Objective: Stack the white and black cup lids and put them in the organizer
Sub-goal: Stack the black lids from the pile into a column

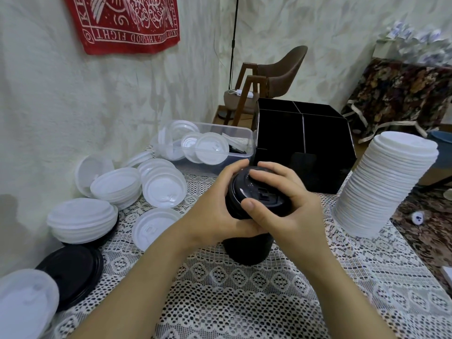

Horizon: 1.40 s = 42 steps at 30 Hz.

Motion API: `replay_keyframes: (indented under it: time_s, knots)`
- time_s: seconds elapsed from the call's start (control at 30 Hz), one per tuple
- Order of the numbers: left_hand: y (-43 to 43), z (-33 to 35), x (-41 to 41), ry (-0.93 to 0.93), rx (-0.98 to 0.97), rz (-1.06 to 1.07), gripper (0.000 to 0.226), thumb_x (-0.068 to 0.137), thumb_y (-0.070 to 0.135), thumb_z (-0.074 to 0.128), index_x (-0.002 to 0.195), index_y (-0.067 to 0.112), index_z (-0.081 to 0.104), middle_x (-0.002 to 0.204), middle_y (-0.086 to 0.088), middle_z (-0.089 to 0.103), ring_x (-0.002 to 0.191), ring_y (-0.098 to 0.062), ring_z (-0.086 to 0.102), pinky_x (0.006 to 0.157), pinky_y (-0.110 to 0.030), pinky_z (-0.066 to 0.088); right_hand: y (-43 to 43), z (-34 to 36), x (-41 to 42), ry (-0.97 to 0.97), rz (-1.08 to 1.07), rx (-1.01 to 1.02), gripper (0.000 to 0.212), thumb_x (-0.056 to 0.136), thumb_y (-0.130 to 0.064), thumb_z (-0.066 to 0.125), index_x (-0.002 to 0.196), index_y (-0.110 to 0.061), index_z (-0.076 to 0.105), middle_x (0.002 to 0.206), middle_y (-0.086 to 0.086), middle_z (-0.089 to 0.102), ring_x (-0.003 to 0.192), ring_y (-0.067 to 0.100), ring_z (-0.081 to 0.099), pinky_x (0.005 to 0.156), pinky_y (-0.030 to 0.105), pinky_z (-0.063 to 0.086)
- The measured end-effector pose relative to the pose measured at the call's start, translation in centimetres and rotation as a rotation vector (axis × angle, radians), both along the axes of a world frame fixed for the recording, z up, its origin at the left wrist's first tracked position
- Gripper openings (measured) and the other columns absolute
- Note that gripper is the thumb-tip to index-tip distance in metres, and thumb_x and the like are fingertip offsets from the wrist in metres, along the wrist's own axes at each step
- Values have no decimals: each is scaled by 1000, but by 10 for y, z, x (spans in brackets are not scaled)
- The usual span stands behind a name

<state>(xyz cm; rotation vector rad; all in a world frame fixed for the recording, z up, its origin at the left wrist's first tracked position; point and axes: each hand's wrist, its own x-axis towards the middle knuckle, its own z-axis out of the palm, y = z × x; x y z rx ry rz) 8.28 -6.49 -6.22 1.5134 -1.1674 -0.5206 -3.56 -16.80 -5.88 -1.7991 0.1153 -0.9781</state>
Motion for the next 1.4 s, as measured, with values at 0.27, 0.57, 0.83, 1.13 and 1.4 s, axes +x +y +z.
replay_keyframes:
  time_s: [0.27,0.57,0.83,1.13,1.4]
  knots:
    - [1,2,2,34,28,-25,104,47,35,85,134,45,29,119,36,55,116,5,56,94,-14,45,-2,-5,2,44,26,4,43,66,-45,73,106,-29,70,125,-7,60,116,2,58,91,13,46]
    - [5,2,7,14,1,-93,118,44,46,93,143,37,28,135,19,52,128,-4,49,106,-27,41,-5,-9,0,70,47,-38,42,69,-46,72,109,-32,68,129,-7,58,121,5,56,95,17,46]
    - [3,8,-8,-106,-72,22,98,58,74,72,140,32,41,141,14,49,133,-6,44,110,-34,38,-12,-16,-1,49,101,-40,39,87,-36,45,118,-24,66,136,0,54,132,21,47,109,51,38]
    - [1,6,-11,-158,-64,78,79,68,44,76,140,29,46,134,15,54,125,-5,51,105,-33,44,-14,-20,-3,25,111,-12,37,89,-37,49,120,-23,63,138,-2,55,134,16,46,112,43,38]
    - [2,5,-12,-121,-43,63,74,62,49,74,131,33,51,123,17,57,115,-2,56,95,-17,45,-38,-21,-11,-54,-288,13,30,94,-27,45,118,-25,62,121,-7,65,116,3,58,98,24,47]
